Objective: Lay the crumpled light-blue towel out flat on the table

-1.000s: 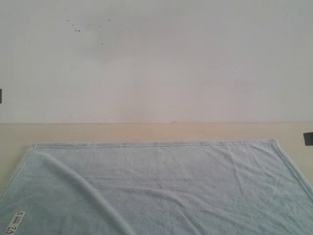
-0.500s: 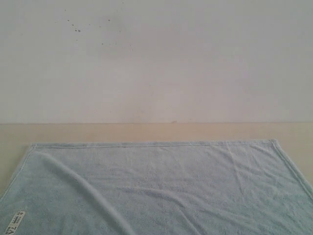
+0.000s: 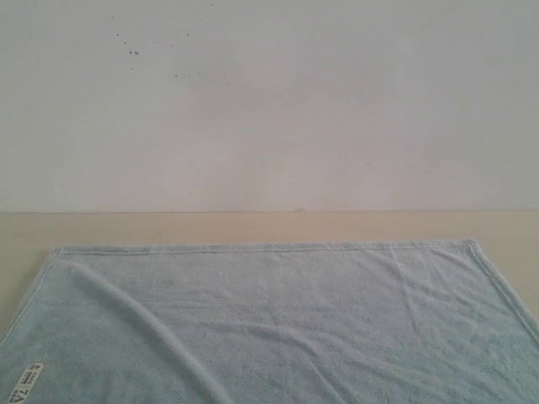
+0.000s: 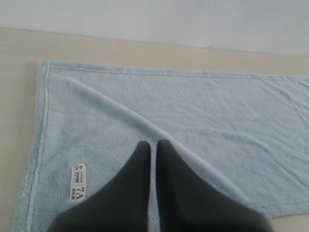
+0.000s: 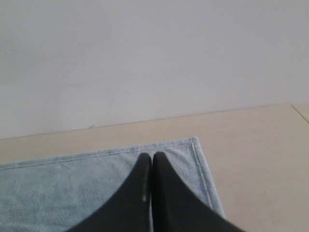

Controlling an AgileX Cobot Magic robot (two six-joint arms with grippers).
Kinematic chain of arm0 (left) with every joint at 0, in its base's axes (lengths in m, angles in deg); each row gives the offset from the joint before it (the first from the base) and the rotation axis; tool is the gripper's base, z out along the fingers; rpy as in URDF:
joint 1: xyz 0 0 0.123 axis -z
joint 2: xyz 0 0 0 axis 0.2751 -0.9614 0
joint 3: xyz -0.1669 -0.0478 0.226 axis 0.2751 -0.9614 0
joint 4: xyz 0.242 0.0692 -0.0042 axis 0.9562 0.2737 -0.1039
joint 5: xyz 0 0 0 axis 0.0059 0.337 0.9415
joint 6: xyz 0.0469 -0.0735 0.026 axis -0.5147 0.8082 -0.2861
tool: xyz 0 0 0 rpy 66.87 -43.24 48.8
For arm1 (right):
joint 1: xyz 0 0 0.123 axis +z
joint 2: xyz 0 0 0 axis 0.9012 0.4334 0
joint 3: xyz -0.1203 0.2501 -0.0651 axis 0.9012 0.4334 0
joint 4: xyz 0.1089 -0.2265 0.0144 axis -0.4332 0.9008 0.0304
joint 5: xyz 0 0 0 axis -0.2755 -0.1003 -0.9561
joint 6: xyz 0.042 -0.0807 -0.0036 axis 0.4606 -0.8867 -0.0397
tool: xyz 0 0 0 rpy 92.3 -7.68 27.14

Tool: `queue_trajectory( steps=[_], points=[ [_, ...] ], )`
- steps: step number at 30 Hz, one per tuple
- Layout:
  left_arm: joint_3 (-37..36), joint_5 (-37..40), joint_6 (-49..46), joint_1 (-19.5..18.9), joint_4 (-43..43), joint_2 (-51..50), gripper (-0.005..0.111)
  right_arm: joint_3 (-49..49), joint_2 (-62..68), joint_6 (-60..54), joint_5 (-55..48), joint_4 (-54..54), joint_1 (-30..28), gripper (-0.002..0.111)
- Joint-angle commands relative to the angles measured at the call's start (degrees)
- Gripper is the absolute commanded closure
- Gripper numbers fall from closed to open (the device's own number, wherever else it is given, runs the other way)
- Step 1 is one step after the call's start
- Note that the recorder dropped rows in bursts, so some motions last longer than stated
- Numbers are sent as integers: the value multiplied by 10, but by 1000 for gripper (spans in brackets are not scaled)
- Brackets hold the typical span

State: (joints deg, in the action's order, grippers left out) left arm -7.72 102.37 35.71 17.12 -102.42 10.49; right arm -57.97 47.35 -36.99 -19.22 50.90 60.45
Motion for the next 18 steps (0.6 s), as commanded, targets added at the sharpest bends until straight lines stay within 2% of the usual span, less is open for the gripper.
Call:
queue_trajectory(
  steps=[1,18],
  points=[
    [-3,11,2,2,-9,3,103,2,-11,5,-2,-2,-2,108],
    [-3,9,1,2,-11,3,103,2,-11,5,-2,-2,-2,108]
  ],
)
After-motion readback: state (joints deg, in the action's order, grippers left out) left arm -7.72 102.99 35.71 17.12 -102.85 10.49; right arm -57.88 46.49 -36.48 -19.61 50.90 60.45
